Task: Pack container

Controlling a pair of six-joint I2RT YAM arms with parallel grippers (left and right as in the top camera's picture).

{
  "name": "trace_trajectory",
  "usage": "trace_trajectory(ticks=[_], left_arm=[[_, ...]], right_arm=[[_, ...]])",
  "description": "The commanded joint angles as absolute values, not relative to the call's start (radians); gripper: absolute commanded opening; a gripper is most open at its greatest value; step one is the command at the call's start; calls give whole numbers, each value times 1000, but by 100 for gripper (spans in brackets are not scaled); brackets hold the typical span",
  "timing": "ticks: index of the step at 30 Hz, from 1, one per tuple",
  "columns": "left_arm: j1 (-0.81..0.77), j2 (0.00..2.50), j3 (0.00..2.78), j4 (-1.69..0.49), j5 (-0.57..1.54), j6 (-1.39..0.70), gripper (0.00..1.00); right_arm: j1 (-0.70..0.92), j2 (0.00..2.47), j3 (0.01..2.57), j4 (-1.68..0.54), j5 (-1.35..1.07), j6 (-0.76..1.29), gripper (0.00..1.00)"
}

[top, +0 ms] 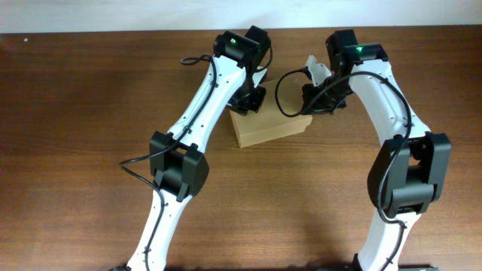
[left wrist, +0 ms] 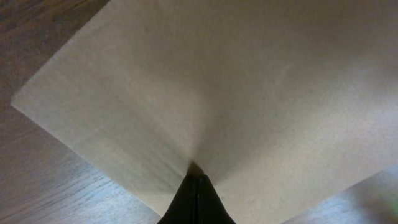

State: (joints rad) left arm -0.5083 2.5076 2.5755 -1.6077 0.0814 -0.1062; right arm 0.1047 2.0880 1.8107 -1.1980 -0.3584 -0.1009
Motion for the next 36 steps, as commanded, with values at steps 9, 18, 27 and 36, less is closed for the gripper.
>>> trace_trajectory(ticks=[9, 18, 27, 36], left_arm=[[-506, 2475, 2552, -1553, -13, -118, 2], [-469, 2426, 2719, -1551, -25, -118, 2], [-366, 2423, 2776, -1557, -49, -119, 2], [-286, 2423, 2776, -1557, -49, -118, 1]], right_arm=[[110, 2098, 1832, -1158, -302, -100, 4], [109, 2082, 1980, -1236, -296, -100, 4], [106, 2083, 1979, -1292, -146, -96, 4], [78, 2083, 1817, -1276, -175, -88, 4]])
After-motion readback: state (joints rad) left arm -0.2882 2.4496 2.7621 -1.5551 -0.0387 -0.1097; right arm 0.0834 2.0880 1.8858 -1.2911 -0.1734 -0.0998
